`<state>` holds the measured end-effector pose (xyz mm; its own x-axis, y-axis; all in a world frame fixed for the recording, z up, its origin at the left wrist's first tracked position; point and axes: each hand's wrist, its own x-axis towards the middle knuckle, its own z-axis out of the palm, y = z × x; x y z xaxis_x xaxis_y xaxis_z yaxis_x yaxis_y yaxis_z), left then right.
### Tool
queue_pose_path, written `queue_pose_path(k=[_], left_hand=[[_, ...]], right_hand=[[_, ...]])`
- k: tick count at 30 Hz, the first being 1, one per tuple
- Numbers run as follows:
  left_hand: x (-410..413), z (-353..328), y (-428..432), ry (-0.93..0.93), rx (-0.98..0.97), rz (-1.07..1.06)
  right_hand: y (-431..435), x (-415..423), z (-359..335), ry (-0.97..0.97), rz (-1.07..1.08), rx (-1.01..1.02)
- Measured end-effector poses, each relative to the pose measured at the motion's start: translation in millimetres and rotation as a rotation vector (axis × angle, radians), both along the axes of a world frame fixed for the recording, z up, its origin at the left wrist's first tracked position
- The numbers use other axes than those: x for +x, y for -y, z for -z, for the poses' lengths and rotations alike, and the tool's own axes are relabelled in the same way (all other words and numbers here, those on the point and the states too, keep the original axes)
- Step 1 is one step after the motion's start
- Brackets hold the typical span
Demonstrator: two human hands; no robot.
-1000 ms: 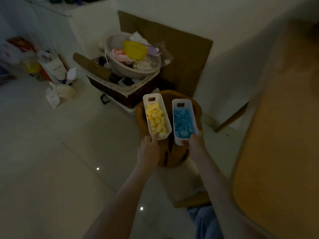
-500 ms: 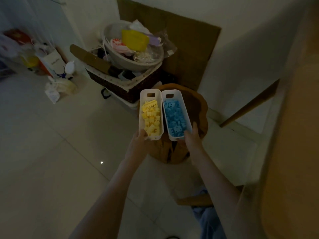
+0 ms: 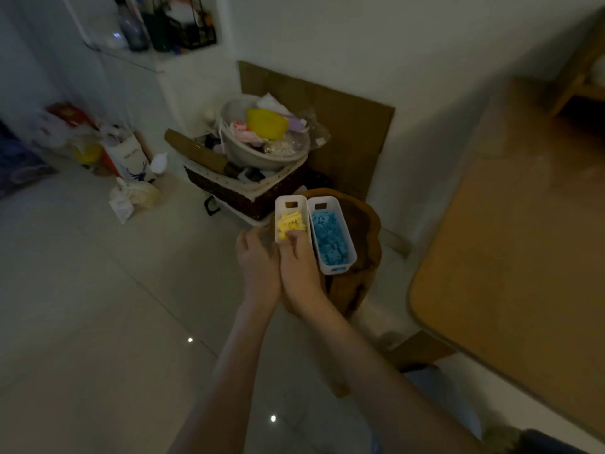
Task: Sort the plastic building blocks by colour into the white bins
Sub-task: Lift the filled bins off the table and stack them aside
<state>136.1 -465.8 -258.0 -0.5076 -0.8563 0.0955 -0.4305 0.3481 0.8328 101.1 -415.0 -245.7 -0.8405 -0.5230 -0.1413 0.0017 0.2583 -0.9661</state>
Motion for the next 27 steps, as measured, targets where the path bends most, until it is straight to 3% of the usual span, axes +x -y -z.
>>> queue_pose_path(k=[7, 10, 12, 16, 21, 27], left_hand=[[46, -106, -23, -0.314, -0.081, -0.014], [51, -138, -46, -0.305, -0.317, 0.067], [44, -159, -57, -0.204, -0.378, 0.162], [9, -199, -91, 0.003, -0.232, 0.299], [-39, -213, -154, 0.022, -0.19, 0.495], [-103, -215, -254, 0.097, -0.192, 0.766]], right_hand=[[-17, 55, -101, 0.017, -0.168, -0.252], [-47, 58, -141, -0.096, -0.186, -0.365], [-63, 48, -164, -0.132, -0.157, -0.353], [-111, 2, -197, -0.275, -0.041, -0.195], [-202, -75, -207, -0.533, 0.15, 0.158], [-355, -156, -199, -0.604, 0.62, 0.64]])
